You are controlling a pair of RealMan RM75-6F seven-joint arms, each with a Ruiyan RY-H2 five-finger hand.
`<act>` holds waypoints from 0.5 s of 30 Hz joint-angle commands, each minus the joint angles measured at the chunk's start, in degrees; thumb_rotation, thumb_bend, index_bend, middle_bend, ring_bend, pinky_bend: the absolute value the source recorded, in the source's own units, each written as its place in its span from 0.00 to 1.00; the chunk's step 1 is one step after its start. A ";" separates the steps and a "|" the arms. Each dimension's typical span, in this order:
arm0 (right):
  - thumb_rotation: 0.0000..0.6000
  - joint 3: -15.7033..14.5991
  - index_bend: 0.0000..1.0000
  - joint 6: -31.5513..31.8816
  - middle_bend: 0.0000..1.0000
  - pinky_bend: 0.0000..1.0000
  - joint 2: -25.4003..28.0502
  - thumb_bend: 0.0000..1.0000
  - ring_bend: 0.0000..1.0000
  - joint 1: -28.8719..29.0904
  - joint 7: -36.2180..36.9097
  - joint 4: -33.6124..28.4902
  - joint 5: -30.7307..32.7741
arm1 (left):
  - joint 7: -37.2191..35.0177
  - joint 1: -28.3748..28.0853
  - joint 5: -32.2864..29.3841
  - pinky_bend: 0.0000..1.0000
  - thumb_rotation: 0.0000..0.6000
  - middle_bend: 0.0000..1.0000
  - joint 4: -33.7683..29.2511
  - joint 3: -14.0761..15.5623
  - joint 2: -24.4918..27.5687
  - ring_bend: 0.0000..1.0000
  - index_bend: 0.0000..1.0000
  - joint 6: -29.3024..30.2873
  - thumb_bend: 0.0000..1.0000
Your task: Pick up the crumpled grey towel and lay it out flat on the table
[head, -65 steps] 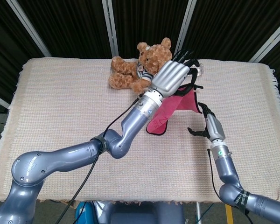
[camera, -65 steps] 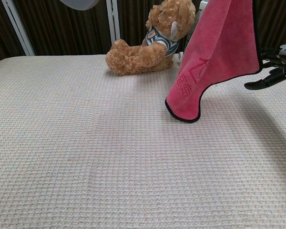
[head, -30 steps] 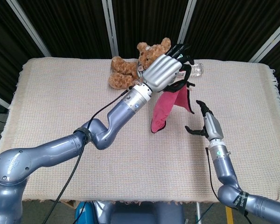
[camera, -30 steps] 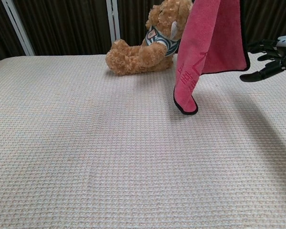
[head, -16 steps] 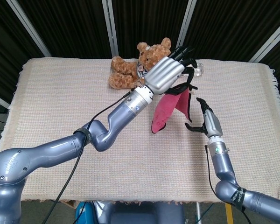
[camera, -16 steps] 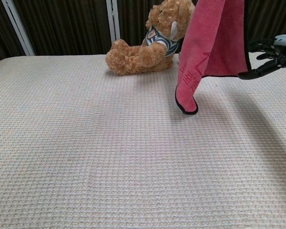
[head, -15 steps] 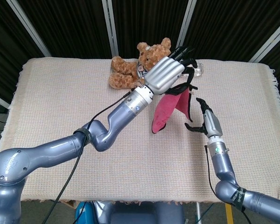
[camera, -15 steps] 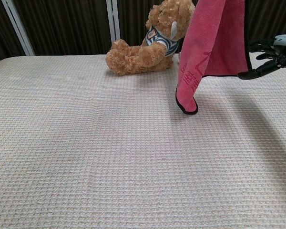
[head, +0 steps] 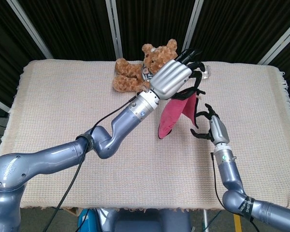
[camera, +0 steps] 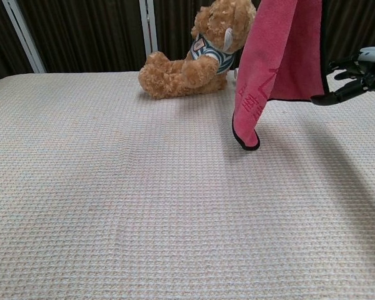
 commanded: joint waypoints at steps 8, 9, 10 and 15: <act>1.00 0.46 0.58 0.49 0.04 0.00 -0.43 0.49 0.00 0.25 -0.12 -0.19 0.82 | 0.50 0.01 -0.38 0.03 1.00 0.28 0.08 0.40 -0.45 0.00 0.62 0.06 0.51; 1.00 0.46 0.58 0.48 0.04 0.00 -0.37 0.49 0.00 0.22 -0.09 -0.18 0.90 | 0.55 -0.01 -0.42 0.03 1.00 0.28 0.09 0.41 -0.50 0.00 0.62 0.08 0.51; 1.00 0.47 0.58 0.49 0.04 0.00 -0.31 0.50 0.00 0.16 -0.05 -0.17 0.98 | 0.56 -0.02 -0.46 0.03 1.00 0.28 0.06 0.39 -0.55 0.00 0.62 0.15 0.51; 1.00 0.40 0.59 0.31 0.04 0.00 -0.24 0.51 0.00 0.06 0.20 0.04 0.91 | 0.80 -0.10 -0.61 0.03 1.00 0.28 -0.14 0.31 -0.67 0.00 0.62 0.37 0.51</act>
